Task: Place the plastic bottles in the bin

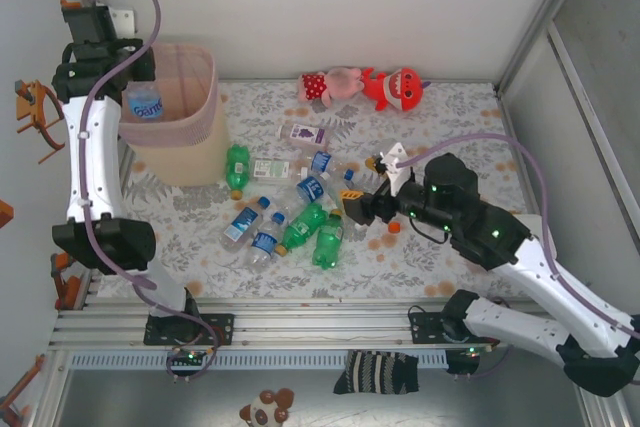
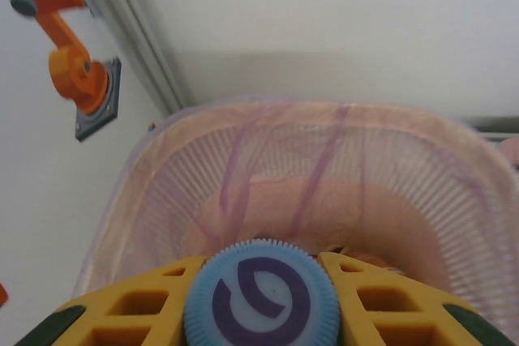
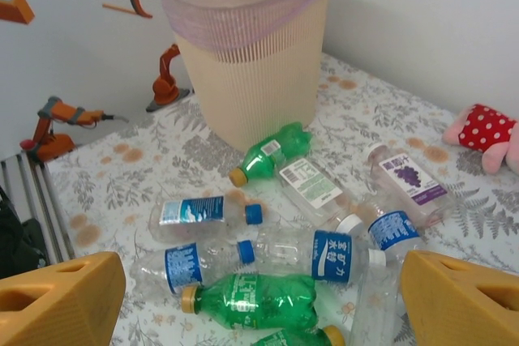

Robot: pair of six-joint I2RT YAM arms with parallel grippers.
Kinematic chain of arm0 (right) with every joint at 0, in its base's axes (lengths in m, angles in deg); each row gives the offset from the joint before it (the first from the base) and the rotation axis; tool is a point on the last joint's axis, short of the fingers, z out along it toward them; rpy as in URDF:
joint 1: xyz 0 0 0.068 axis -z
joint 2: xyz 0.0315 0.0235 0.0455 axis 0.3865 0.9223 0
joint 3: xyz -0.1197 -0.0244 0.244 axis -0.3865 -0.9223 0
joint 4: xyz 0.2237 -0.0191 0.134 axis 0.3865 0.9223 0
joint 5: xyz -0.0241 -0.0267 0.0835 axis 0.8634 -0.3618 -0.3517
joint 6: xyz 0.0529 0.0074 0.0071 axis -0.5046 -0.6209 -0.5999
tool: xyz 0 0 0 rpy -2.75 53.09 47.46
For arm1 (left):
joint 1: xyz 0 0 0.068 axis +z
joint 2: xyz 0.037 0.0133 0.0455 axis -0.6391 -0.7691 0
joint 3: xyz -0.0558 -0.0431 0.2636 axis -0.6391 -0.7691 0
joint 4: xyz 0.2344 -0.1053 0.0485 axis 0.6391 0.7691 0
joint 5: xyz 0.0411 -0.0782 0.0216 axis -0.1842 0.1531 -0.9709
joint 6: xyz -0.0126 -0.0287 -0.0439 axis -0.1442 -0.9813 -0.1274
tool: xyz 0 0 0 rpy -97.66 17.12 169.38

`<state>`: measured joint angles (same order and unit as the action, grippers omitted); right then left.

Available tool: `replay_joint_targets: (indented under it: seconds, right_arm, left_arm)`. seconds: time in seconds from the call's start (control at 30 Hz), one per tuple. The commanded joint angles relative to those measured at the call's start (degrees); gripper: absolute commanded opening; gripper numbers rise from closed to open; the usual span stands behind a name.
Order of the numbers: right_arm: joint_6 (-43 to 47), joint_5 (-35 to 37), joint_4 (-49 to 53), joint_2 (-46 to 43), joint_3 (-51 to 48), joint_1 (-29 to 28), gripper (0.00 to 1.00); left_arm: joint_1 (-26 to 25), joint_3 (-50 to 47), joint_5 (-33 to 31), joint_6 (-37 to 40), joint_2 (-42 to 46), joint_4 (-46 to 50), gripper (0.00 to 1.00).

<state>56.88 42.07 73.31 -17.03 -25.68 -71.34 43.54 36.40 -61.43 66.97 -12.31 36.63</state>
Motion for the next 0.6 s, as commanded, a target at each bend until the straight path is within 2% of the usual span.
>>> replay_joint_targets:
  seconds: [0.0, 0.33, 0.57]
  right_arm:
    - [1.5, -1.0, -0.9, 1.9, 0.6, -0.3, 0.87]
    - [2.4, 1.3, -2.7, 5.5, 0.5, -0.2, 0.86]
    - [1.2, 5.6, -2.9, 6.3, -0.1, -0.3, 0.86]
  left_arm:
    - [1.5, -0.7, 3.5, -2.7, -3.0, 1.6, 0.19]
    - [2.5, -6.1, 3.6, -4.4, -12.2, 5.0, 0.25]
    - [2.9, -6.0, 4.5, -4.6, -18.6, 7.4, 0.35]
